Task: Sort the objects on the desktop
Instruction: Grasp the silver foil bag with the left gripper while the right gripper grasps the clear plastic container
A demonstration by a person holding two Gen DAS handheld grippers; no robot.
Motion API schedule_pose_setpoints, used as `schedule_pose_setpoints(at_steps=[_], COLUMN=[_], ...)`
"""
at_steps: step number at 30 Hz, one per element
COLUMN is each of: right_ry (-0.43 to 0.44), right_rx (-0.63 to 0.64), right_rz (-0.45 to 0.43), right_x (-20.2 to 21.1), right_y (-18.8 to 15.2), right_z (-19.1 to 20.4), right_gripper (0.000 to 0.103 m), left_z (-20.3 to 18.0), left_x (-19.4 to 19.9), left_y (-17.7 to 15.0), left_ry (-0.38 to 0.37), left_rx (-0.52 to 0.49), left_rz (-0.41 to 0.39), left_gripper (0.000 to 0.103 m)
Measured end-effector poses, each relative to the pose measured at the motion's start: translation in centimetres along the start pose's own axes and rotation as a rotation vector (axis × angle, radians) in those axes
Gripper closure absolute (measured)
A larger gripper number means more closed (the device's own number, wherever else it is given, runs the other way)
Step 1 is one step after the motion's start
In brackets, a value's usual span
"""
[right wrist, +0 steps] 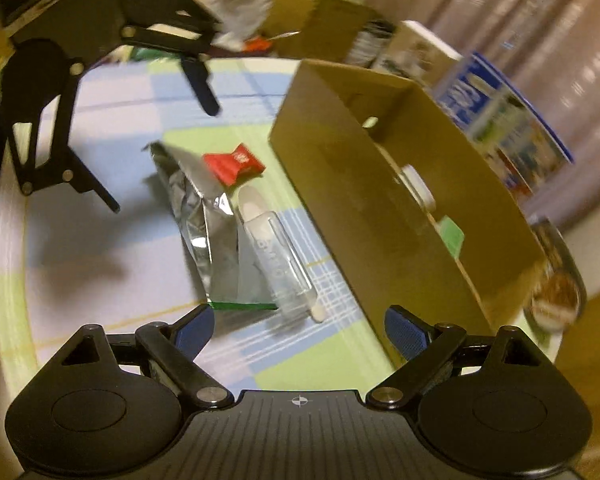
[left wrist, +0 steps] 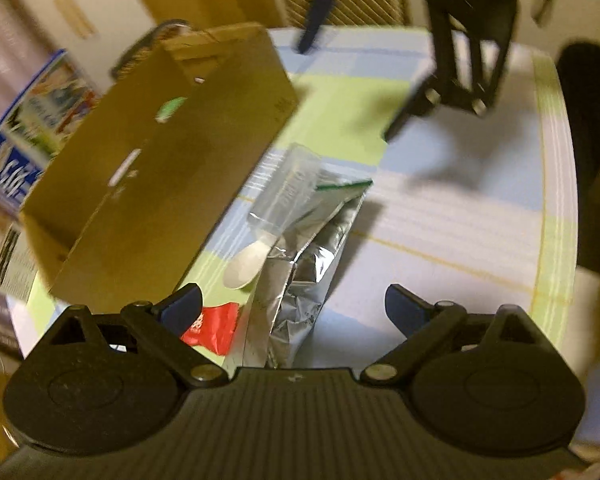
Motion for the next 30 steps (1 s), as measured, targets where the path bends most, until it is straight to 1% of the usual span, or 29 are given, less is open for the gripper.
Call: schedule_pose_setpoints(at_steps=[1, 3, 4, 9, 11, 13, 15, 17, 20, 21, 22, 24, 26, 28, 30], right_ry=[0.013, 0.037, 0.048, 0.091, 0.103, 0.120, 0.132, 0.142, 0.150, 0.156, 0.161, 0.169, 0.174, 0.177, 0.178], right_rx=[0.007, 0.020, 0.031, 0.105, 0.129, 0.146, 0.163, 0.180, 0.197, 0.196, 0.191, 0.169, 0.135, 0.068, -0.050], right_rz=[0.006, 0.017, 0.021, 0.048, 0.055, 0.057, 0.061, 0.067, 0.080, 0.083, 0.086, 0.084, 0.084, 0.083, 0.087], right_x=[-0.5, -1.5, -2.0, -4.2, -5.1, -5.8, -6.6, -7.2, -8.1, -8.3, -8.5, -8.5, -8.2, -7.6, -6.8], right_y=[0.1, 0.3, 0.4, 1.0, 1.2, 1.5, 1.7, 1.9, 2.1, 2.2, 2.3, 2.3, 2.2, 2.0, 1.4], right_z=[-0.3, -0.9, -1.1, -1.5, -1.7, -1.9, -2.0, -2.1, -2.2, -2.3, -2.4, -2.6, -2.7, -2.9, -3.3], right_gripper=[0.018, 0.022, 0.024, 0.035, 0.038, 0.042, 0.046, 0.050, 0.060, 0.066, 0.072, 0.074, 0.074, 0.074, 0.074], left_z=[-0.1, -0.3, -0.4, -0.7, -0.6, -0.4, -0.2, 0.1, 0.1, 0.1, 0.2, 0.4, 0.5, 0.2, -0.1], left_x=[-0.5, -1.7, -2.4, -4.8, -5.5, -6.3, -6.9, -7.4, -8.0, -8.3, -8.4, -8.7, -8.7, -8.7, -8.4], left_y=[0.0, 0.0, -0.1, -0.2, -0.3, -0.3, -0.4, -0.3, -0.4, -0.5, -0.6, -0.6, -0.5, -0.5, -0.4], left_ry=[-0.012, -0.039, -0.050, -0.064, -0.073, -0.077, -0.084, -0.096, -0.101, -0.103, -0.106, -0.115, -0.117, -0.119, -0.133], left_rx=[-0.021, -0.059, -0.077, -0.144, -0.155, -0.162, -0.161, -0.158, -0.165, -0.165, -0.162, -0.143, -0.131, -0.130, -0.097], left_rz=[0.008, 0.031, 0.040, 0.054, 0.061, 0.071, 0.080, 0.089, 0.089, 0.094, 0.089, 0.093, 0.103, 0.119, 0.143], left_gripper=[0.011, 0.020, 0.022, 0.024, 0.026, 0.033, 0.042, 0.046, 0.046, 0.046, 0.047, 0.052, 0.054, 0.055, 0.056])
Point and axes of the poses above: each gripper's, at about its wrist camera, not at the fingertips, and x roughly against the way its jaws point, z to its left, y to its top, the point moved 1 cm from there along -x, roughly the way its jaws point, and after that the axes turned 8 degrees about y, right-handed, at the moved point
